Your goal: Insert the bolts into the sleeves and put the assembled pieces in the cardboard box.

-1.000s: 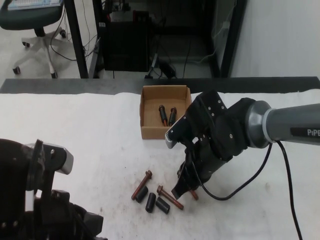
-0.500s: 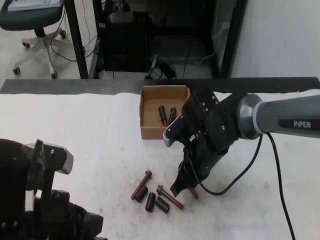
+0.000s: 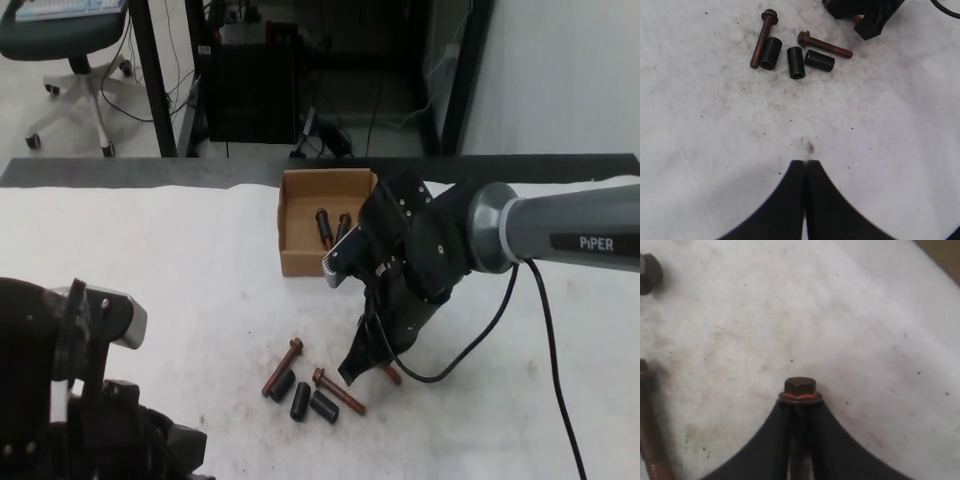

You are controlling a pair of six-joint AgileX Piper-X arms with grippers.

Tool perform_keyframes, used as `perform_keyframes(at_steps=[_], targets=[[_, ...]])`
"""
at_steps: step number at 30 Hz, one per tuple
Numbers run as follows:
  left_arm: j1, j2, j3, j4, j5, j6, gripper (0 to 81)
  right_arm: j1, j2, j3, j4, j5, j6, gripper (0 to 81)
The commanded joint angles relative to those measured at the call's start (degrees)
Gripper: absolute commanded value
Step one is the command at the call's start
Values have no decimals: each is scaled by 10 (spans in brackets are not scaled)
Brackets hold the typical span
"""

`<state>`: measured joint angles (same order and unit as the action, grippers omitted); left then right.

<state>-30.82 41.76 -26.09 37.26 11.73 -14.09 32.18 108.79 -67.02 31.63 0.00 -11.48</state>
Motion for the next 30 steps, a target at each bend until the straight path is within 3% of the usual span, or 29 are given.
perform_keyframes(at_steps=[1,10,15,24,30], targets=[[-2,2,-1,-6,0,4,2,-2,-40,-3,-1,18,-1,8],[-2,11,-1,-44,70,4,2,-4,-200,-3,68,18,42,8],[-2,97,-38,-62,103,33,2,-4,-277,-1,72,18,66,8],[-2,421,-307,101,127,148,2,-5,-366,1,162,14,70,8],[-2,598,-493,247,69,177,1,-56,-421,3,171,14,80,8]])
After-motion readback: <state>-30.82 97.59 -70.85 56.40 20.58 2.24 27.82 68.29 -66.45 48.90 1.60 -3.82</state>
